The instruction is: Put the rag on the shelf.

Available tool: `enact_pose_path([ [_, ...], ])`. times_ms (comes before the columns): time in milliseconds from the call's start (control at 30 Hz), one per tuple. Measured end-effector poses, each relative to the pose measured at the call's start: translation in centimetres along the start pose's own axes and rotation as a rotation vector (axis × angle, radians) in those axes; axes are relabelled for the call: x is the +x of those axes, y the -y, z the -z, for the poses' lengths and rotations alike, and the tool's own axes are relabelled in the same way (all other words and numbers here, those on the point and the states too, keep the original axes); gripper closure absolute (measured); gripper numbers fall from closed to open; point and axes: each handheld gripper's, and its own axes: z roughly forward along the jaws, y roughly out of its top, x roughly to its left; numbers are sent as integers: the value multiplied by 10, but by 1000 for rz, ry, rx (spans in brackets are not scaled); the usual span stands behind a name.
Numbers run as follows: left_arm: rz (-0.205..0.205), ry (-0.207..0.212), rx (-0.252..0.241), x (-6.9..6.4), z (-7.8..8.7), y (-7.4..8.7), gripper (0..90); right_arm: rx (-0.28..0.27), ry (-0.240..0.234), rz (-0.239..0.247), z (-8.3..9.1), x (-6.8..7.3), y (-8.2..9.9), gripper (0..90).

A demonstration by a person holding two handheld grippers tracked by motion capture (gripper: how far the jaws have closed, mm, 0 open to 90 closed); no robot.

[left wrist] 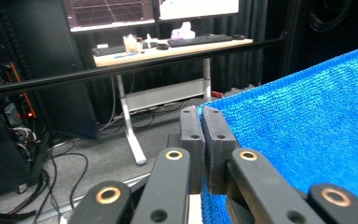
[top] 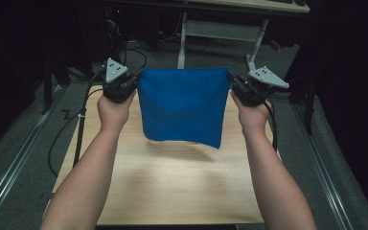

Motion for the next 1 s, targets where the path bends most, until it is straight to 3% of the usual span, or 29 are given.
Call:
enact_pose_path([
  [67, 23, -1, 13, 3, -10, 2, 882, 19, -3, -19, -10, -7, 0, 885],
  [133, 20, -7, 23, 4, -16, 4, 883, 27, -3, -24, -13, -10, 0, 885],
  [167, 12, -11, 34, 4, -20, 5, 882, 60, 9, -13, -23, -14, 3, 885],
  [267, 11, -16, 70, 7, -33, 12, 882, 89, 21, 7, -31, -16, 7, 885],
  [400, 6, -1, 140, 8, -48, 27, 880, 154, 39, 20, -45, -21, 22, 885],
  [433, 3, 12, 176, 7, -54, 38, 881, 183, 41, 13, -50, -22, 30, 885],
  [467, 3, 12, 176, 7, -54, 38, 880, 199, 40, 8, -52, -23, 36, 885],
  [500, 13, 23, 190, 8, -55, 45, 880, 199, 40, 8, -52, -23, 36, 885],
  [533, 82, 74, 245, 13, -59, 60, 881, 235, 36, -3, -56, -23, 49, 885],
  [633, 111, 83, 250, 14, -57, 74, 881, 260, 33, 7, -58, -22, 58, 885],
  [667, 105, 91, 282, 11, -56, 86, 881, 284, 27, 16, -59, -19, 69, 885],
  [733, 94, 103, 280, 7, -54, 94, 881, 298, 20, 19, -59, -15, 77, 885],
  [1000, 137, 143, 286, -3, -41, 123, 881, 347, -21, 2, -54, 0, 112, 885],
])
